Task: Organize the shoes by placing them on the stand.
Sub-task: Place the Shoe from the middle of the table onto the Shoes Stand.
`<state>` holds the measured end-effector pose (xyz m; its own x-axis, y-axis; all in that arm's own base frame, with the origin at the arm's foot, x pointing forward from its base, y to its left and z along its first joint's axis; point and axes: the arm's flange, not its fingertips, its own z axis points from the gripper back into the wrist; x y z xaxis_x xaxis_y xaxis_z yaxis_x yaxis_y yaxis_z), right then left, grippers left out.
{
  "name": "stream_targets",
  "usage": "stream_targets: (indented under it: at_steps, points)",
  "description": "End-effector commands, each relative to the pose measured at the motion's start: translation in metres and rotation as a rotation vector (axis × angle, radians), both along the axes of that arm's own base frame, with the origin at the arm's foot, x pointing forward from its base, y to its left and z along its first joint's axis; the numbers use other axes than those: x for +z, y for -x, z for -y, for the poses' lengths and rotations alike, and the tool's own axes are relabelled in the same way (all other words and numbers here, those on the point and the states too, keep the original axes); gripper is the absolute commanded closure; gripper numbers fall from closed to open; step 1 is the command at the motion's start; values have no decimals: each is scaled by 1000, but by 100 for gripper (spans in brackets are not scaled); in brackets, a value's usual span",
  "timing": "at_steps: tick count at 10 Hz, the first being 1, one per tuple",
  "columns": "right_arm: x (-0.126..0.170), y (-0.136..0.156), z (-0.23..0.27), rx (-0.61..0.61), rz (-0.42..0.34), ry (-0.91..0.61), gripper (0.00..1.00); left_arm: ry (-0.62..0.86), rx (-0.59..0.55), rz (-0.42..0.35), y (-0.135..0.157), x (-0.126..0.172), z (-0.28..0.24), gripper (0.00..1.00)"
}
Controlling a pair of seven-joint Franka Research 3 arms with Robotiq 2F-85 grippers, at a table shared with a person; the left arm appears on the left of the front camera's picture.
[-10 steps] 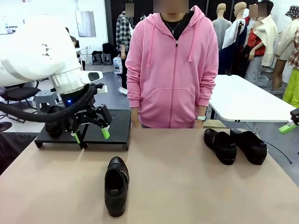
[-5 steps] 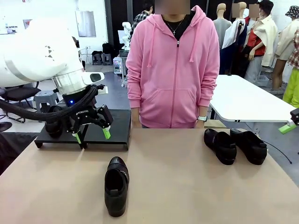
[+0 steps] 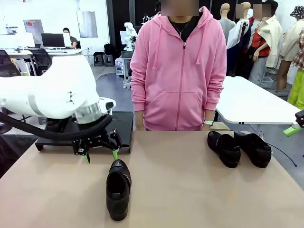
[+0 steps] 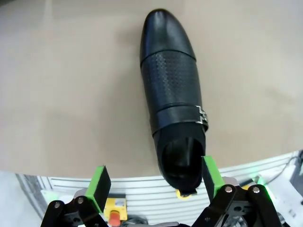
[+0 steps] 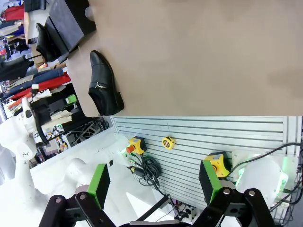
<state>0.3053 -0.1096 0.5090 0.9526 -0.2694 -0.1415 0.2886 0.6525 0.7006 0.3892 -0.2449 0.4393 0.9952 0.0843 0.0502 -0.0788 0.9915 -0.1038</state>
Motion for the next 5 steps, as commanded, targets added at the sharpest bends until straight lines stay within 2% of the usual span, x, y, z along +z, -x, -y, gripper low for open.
stream_targets:
  at_steps: [1, 2, 5]
  points:
    - [3, 0, 3, 11, 9, -11, 0, -60, 16, -32, -8, -25, 14, 0]
    - [3, 0, 3, 11, 9, -11, 0, -84, 4, -96, -7, -38, 18, 0]
    - [3, 0, 3, 11, 9, -11, 0, -119, 6, -155, 2, -74, 20, 0]
